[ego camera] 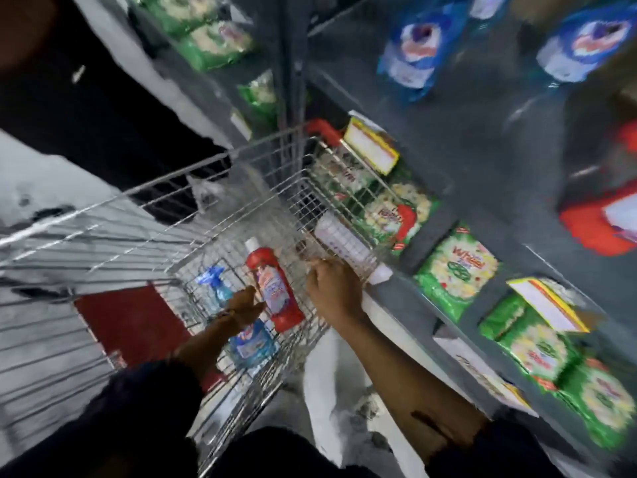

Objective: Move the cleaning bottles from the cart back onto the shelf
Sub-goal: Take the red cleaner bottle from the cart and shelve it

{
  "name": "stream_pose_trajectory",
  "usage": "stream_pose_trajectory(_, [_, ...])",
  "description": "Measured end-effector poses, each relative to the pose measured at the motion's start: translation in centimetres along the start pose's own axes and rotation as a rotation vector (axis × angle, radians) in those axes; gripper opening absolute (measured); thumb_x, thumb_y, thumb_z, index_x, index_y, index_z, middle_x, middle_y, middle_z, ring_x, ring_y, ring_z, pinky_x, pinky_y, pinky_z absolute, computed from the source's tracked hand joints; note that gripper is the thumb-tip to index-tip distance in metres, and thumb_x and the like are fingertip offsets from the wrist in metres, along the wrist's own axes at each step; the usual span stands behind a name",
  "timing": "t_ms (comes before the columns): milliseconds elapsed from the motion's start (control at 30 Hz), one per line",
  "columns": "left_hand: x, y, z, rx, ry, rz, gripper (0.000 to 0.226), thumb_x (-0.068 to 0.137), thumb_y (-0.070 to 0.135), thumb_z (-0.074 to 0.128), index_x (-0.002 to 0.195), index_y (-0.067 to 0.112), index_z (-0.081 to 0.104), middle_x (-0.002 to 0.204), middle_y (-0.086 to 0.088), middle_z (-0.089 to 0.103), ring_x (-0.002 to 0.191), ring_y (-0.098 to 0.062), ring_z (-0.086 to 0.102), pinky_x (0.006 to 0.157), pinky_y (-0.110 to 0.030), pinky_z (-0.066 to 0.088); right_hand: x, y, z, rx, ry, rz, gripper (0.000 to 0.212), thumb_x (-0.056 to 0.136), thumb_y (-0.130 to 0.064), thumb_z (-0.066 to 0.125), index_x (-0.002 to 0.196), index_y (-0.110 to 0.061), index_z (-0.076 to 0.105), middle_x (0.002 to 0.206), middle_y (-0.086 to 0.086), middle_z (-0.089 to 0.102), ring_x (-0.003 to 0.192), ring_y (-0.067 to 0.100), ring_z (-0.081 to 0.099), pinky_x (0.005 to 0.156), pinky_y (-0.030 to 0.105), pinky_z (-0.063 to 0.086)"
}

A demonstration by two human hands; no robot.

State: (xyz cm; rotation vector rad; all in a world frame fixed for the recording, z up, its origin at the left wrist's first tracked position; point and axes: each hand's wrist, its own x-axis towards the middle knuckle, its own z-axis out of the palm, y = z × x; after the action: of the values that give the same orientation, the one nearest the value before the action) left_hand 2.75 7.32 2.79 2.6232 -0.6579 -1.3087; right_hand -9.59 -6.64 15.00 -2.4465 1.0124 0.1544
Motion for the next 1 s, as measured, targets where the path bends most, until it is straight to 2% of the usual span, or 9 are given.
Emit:
stream_pose_trajectory(133, [3.5,-1.7,3.1,-0.271,-0.025,-0.197,0.049,0.095,0.029,0.052,0.125,-0.009,0.048,0.132,-0.028,0.054,0.121,-0.038,0.053,0.096,-0.040,0.041,0.5,0.4,1.3,-0.118,0.087,0.019,0.026,0.089,-0.023,0.045,0.084,-0.011,0.067,0.083,0.014,0.072,0.079,0.032,0.065,0.068,0.034,0.048])
stream_pose_trajectory(233, [5.4,0.0,4.6,-0.491,0.043,-0.270,0.059,0.095,0.036,0.047,0.122,-0.017,0.047,0.129,-0.037,0.052,0.120,-0.045,0.051,0.096,-0.044,0.041,0.7,0.9,2.1,-0.175,0.087,0.004,0.030,0.090,-0.025,0.041,0.083,-0.014,0.067,0.077,0.010,0.072,0.069,0.028,0.065,0.059,0.030,0.042])
stream_pose_trajectory(333, [6.4,0.9,5.6,-0.758,0.021,-0.296,0.051,0.098,0.029,0.045,0.128,-0.013,0.045,0.133,-0.035,0.049,0.123,-0.046,0.050,0.104,-0.051,0.042,0.8,1.0,2.3,-0.195,0.078,0.000,0.032,0.092,-0.029,0.040,0.093,-0.017,0.069,0.082,0.007,0.073,0.070,0.026,0.064,0.058,0.027,0.034])
stream_pose_trajectory(500, [6.9,1.4,6.4,-1.006,0.216,-0.421,0.029,0.091,0.011,0.059,0.108,-0.011,0.054,0.124,-0.038,0.056,0.116,-0.047,0.056,0.094,-0.055,0.046,0.8,1.1,2.4,-0.182,0.091,0.007,0.032,0.095,-0.031,0.039,0.100,-0.019,0.068,0.089,0.006,0.074,0.076,0.022,0.065,0.060,0.024,0.031])
stream_pose_trajectory(567, [6.8,1.3,6.1,-1.000,0.244,-0.446,0.035,0.088,0.010,0.063,0.113,-0.012,0.053,0.122,-0.035,0.059,0.112,-0.044,0.059,0.092,-0.053,0.050,0.8,1.1,2.5,-0.182,0.089,0.006,0.032,0.096,-0.031,0.038,0.102,-0.018,0.067,0.091,0.005,0.074,0.077,0.021,0.066,0.060,0.024,0.032])
stream_pose_trajectory(700, [5.5,1.4,5.2,-0.917,0.262,-0.381,0.040,0.087,0.021,0.063,0.117,-0.003,0.051,0.120,-0.025,0.062,0.107,-0.037,0.062,0.087,-0.040,0.052,0.7,0.9,2.3,-0.127,0.087,-0.001,0.027,0.096,-0.029,0.042,0.101,-0.018,0.066,0.091,0.006,0.074,0.078,0.022,0.066,0.061,0.026,0.035])
stream_pose_trajectory(800, [3.4,2.1,3.5,-0.944,0.327,-0.275,0.038,0.089,0.026,0.061,0.114,-0.001,0.051,0.118,-0.025,0.062,0.106,-0.038,0.063,0.089,-0.045,0.053,0.1,0.9,1.7,-0.058,0.064,-0.027,0.026,0.095,-0.029,0.042,0.104,-0.018,0.063,0.098,0.005,0.073,0.085,0.023,0.065,0.064,0.027,0.036])
stream_pose_trajectory(900, [-0.2,3.7,0.7,-1.109,0.321,-0.101,0.025,0.090,0.020,0.061,0.106,0.005,0.051,0.115,-0.026,0.062,0.104,-0.040,0.063,0.083,-0.046,0.057,-0.1,1.0,0.9,0.174,-0.001,-0.017,0.033,0.096,-0.026,0.045,0.126,-0.016,0.052,0.127,0.008,0.062,0.115,0.025,0.056,0.084,0.033,0.044])
stream_pose_trajectory(1000, [-5.4,6.3,-2.7,-1.214,0.347,0.125,0.015,0.091,0.020,0.059,0.100,0.009,0.053,0.105,-0.017,0.066,0.091,-0.031,0.067,0.066,-0.030,0.060,-0.9,1.0,-1.5,0.594,-0.117,0.095,0.047,0.097,-0.025,0.045,0.142,-0.016,0.036,0.148,0.008,0.042,0.135,0.024,0.039,0.106,0.033,0.034])
